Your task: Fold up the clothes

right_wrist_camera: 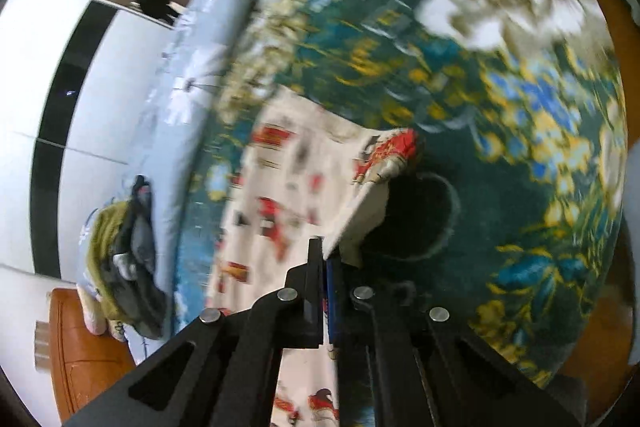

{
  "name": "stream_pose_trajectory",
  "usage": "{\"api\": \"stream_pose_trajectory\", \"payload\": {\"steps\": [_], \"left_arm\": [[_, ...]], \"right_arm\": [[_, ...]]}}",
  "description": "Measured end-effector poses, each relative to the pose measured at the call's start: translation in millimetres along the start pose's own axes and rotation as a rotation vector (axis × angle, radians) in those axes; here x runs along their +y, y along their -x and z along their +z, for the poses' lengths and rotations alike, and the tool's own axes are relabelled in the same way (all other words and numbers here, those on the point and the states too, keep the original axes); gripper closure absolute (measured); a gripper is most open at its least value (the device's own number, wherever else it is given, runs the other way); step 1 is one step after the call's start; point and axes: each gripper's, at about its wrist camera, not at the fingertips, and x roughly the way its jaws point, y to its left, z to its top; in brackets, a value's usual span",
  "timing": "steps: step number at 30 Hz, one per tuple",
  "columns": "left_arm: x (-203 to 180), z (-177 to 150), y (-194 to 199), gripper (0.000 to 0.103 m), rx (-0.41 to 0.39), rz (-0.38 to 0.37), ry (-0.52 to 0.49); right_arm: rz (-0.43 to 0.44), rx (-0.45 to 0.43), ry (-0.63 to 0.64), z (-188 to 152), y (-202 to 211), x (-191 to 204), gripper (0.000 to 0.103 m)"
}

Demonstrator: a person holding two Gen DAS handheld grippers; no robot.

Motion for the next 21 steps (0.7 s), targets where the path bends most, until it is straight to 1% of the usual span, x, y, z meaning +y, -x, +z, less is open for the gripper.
{"api": "stream_pose_trajectory", "payload": {"steps": [2, 5, 7, 10, 13, 14, 16, 17, 21], "left_arm": [[-15.3, 7.5, 8.9, 0.097, -0.027, -0.018, -0.039], [-42.4, 18.7, 26.2, 0.097, -0.067, -0.042, -0.072], [-60.5, 24.0, 35.7, 0.097, -0.096, -0.042, -0.085], [-87.1, 34.6, 42.6, 0.097, -0.11, -0.059, -0.084], [-106.8, 52.1, 39.8, 0.097, -0.126, -0.031, -0.087], [-119.9, 59.4, 29.7, 0.097, -0.125, -0.016, -0.074], [-127.6, 74.9, 9.9, 0.097, -0.107, 0.022, -0.028], [-134.8, 84.2, -9.8, 0.097, -0.095, 0.042, 0.001], [-141.9, 118.4, -64.0, 0.097, -0.047, 0.155, 0.119]], "right_arm": [[0.025, -0.015, 0.012, 2.9, 3.7, 12.4, 0.102], [0.045, -0.049, 0.028, 5.6, 15.2, 29.5, 0.102], [0.054, -0.068, 0.041, 7.1, 23.8, 37.9, 0.102], [0.038, -0.078, 0.07, 12.6, 28.6, 47.2, 0.102], [0.013, -0.075, 0.096, 23.1, 24.9, 59.0, 0.102], [0.008, -0.072, 0.099, 27.3, 22.3, 63.3, 0.102], [0.004, -0.062, 0.101, 37.8, 12.5, 75.5, 0.102], [-0.006, -0.057, 0.111, 41.2, 7.7, 81.1, 0.102], [-0.082, -0.021, 0.161, 60.0, -28.1, 112.6, 0.102]]}}
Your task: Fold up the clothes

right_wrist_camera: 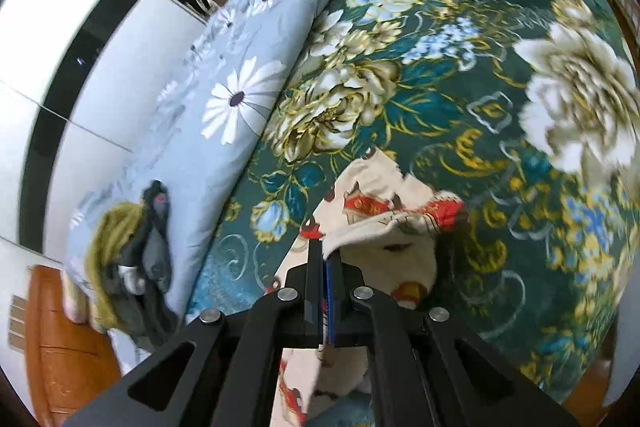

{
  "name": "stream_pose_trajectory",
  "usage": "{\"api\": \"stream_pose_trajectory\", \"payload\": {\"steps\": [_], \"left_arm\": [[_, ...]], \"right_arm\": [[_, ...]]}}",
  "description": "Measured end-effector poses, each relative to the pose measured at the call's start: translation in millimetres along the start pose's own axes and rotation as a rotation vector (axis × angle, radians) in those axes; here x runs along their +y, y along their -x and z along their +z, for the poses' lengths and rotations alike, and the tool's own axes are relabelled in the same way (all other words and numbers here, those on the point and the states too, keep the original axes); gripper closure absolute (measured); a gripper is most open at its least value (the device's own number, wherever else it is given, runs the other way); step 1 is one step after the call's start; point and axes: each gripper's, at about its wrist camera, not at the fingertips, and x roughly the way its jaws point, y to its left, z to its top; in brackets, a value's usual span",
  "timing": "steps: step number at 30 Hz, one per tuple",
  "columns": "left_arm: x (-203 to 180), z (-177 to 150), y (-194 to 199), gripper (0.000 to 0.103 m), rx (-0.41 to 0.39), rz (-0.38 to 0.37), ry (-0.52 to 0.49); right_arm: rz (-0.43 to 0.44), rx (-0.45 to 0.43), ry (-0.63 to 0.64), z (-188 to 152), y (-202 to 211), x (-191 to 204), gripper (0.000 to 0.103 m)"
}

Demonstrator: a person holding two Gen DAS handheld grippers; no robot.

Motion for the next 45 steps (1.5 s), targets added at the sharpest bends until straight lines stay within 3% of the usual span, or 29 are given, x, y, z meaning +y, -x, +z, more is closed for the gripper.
{"api": "stream_pose_trajectory", "payload": {"steps": [3, 12, 16, 18, 20, 21, 22, 23, 25, 30, 32, 33, 37, 42, 43, 45], "left_arm": [[-11.5, 17.8, -36.7, 0.097, 0.025, 0.074, 0.057], [-44.2, 49.7, -108.6, 0.097, 0.091, 0.205, -0.049], [-42.7, 49.2, -116.6, 0.093, 0.096, 0.157, -0.089], [-40.7, 44.0, -108.3, 0.088, 0.102, 0.089, -0.113], [-35.4, 32.5, -95.7, 0.066, 0.094, 0.06, -0.133], [-32.6, 26.5, -89.4, 0.061, 0.09, 0.047, -0.143], [-28.7, 16.9, -82.9, 0.053, 0.082, 0.05, -0.158], [-24.0, 5.7, -77.8, 0.053, 0.077, 0.063, -0.171], [-14.3, -15.4, -73.4, 0.053, 0.081, 0.08, -0.188], [11.2, -53.6, -87.3, 0.053, 0.151, 0.082, -0.134], [16.4, -58.4, -91.9, 0.052, 0.162, 0.051, -0.11], [17.7, -58.6, -92.0, 0.051, 0.151, 0.035, -0.103], [20.7, -54.3, -91.2, 0.051, 0.114, -0.044, -0.059], [21.7, -57.7, -91.4, 0.053, 0.062, -0.077, -0.007], [22.0, -58.3, -91.0, 0.053, 0.054, -0.086, 0.001], [22.9, -59.1, -89.9, 0.065, 0.041, -0.088, 0.02]], "right_arm": [[-0.026, 0.03, 0.015, 14.3, -26.2, 14.5, 0.102], [-0.116, 0.111, 0.049, 43.4, -103.2, 27.5, 0.102], [-0.163, 0.144, 0.105, 38.1, -122.9, 30.4, 0.102], [-0.158, 0.154, 0.116, 36.6, -126.1, 29.5, 0.101], [-0.146, 0.15, 0.132, 35.0, -124.9, 29.3, 0.1], [-0.13, 0.147, 0.139, 33.5, -121.4, 29.4, 0.097], [-0.113, 0.143, 0.145, 31.9, -117.8, 29.4, 0.083], [-0.088, 0.134, 0.145, 28.8, -110.5, 28.5, 0.066], [-0.023, 0.1, 0.154, 18.9, -89.2, 23.5, 0.063], [-0.062, 0.064, 0.157, -8.1, -55.1, -15.8, 0.061], [-0.077, 0.081, 0.085, -17.4, -54.5, -46.2, 0.048], [-0.078, 0.092, 0.045, -20.9, -56.4, -59.7, 0.047], [-0.034, 0.086, -0.103, -21.8, -67.8, -92.4, 0.047], [0.006, 0.043, -0.224, -10.2, -85.0, -103.5, 0.047], [0.002, 0.036, -0.242, -7.6, -88.2, -103.0, 0.05], [-0.019, 0.033, -0.265, -2.6, -93.4, -101.2, 0.071]]}}
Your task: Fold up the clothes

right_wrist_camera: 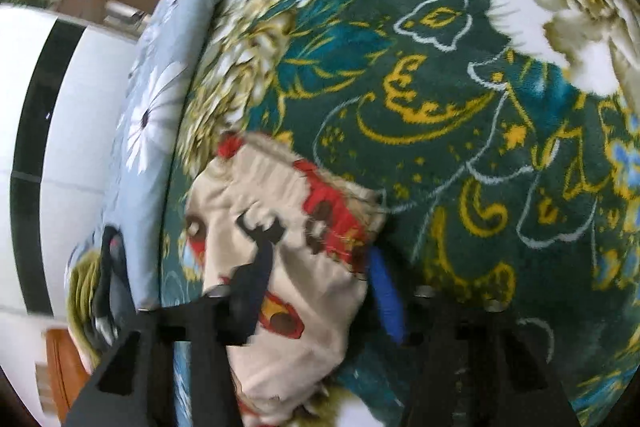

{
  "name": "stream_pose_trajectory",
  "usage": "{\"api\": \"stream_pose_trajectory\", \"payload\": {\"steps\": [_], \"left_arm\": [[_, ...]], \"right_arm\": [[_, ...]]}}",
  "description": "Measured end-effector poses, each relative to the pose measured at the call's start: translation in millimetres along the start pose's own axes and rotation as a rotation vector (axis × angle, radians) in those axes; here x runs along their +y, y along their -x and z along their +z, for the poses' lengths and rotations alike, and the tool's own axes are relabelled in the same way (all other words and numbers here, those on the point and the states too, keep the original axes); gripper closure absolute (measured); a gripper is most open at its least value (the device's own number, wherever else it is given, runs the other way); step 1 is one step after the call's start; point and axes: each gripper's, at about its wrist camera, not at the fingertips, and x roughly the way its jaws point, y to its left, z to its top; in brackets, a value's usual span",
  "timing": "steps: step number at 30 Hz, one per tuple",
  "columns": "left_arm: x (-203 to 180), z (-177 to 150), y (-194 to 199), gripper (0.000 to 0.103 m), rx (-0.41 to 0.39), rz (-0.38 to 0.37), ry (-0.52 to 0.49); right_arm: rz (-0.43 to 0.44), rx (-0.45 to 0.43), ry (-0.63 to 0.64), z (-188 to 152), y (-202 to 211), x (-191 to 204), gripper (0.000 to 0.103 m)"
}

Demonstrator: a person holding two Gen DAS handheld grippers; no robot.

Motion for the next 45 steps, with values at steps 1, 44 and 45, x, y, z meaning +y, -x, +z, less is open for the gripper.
{"api": "stream_pose_trajectory", "payload": {"steps": [1, 44, 45], "left_arm": [[-0.3, -0.3, -0.1, 0.084, -0.003, 0.012, 0.003], [-270.1, -206.3, 60.8, 0.096, -0.038, -0.224, -1.091], [-280.7, -226.0, 46.4, 0.096, 0.029, -0.235, -1.124]], "right_arm": [[-0.015, 0.0, -0.003, 2.1, -1.7, 2.2, 0.086], [-0.162, 0.018, 0.459, -19.7, 71.0, 31.8, 0.047], [-0.154, 0.037, 0.461, -26.8, 68.3, 31.3, 0.047]]}}
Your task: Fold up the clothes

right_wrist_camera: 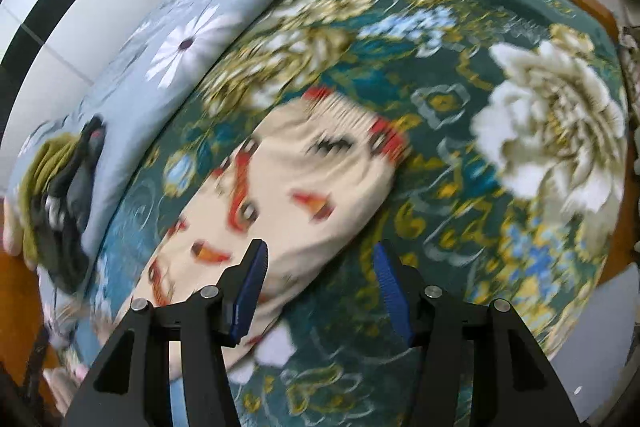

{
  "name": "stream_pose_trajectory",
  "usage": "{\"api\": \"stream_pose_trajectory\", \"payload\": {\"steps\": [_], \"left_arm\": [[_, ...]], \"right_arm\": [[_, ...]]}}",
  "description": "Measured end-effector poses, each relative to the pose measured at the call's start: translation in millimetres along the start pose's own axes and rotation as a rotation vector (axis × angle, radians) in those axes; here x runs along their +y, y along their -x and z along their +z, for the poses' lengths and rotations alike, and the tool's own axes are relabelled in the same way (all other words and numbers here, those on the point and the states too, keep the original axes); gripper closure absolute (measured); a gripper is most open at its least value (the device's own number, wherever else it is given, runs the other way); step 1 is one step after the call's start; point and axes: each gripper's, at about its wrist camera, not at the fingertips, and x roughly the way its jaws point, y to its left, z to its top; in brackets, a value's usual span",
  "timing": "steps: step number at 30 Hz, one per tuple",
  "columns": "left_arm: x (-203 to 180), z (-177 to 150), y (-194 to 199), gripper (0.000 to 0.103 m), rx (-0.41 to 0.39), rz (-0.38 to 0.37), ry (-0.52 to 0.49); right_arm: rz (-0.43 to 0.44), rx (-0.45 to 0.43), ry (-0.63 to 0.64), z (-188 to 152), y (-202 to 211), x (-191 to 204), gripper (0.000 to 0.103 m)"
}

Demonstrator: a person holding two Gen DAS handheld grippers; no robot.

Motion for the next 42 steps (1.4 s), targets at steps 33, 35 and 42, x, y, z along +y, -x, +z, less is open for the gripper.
{"api": "stream_pose_trajectory", "payload": {"steps": [33, 35, 42], "left_arm": [[181.7, -91.6, 38.1, 0.059, 0.159, 0.153, 0.475], [186.1, -91.7, 40.9, 0.058, 0.141, 0.133, 0.498], [191.9, -87.5, 36.4, 0.051, 0.14, 0.027, 0.569]], "right_arm": [[0.292, 0.379, 0.318, -93.8, -175.2, 327.9, 0.089], [0.367, 0.322, 0.325, -88.5, -150.7, 328.0, 0.089], [0.445, 0.097, 0.244, -57.9, -50.1, 247.2, 0.089]]}}
